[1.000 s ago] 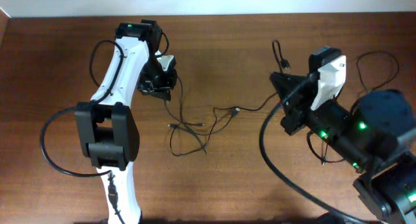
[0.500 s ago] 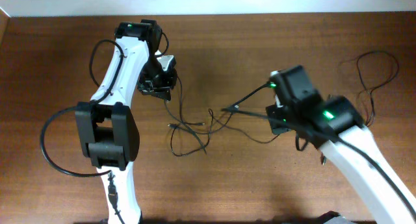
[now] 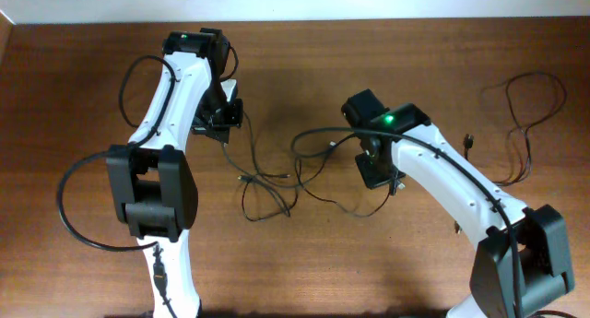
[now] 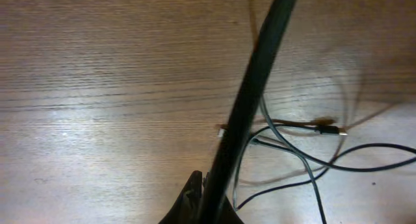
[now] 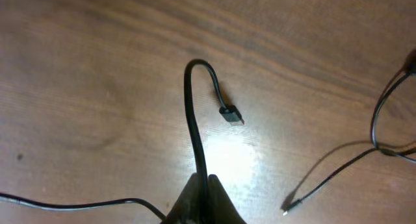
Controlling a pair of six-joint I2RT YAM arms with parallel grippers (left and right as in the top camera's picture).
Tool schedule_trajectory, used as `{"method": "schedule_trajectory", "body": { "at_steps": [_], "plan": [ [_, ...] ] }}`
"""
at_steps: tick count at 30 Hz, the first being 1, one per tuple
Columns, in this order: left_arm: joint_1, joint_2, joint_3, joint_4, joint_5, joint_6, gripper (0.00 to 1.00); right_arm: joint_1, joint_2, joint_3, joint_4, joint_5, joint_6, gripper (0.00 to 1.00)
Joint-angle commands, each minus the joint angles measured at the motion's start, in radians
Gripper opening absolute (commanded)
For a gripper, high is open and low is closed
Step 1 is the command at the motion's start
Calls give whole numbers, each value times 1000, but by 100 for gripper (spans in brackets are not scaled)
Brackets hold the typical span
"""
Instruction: Untangle cables
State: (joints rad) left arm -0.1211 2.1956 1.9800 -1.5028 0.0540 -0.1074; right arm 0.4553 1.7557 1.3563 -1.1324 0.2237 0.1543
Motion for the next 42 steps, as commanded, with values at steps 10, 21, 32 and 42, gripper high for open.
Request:
{"method": "schedule_trajectory", "body": {
  "at_steps": [10,21,32,42],
  "plan": [
    [0,5,-3,-49,-379,-293,0,-148,7,5,24,-63,41,9],
    [0,6,-3,-62,-488,-419,0,-148,7,-18,160,-582,41,24],
    [0,6,-3,-39,-486,-419,0,-23,7,-189,488,-691,45,41],
    [0,6,-3,-36,-485,-419,0,167,71,-231,687,-684,45,47]
  ]
}}
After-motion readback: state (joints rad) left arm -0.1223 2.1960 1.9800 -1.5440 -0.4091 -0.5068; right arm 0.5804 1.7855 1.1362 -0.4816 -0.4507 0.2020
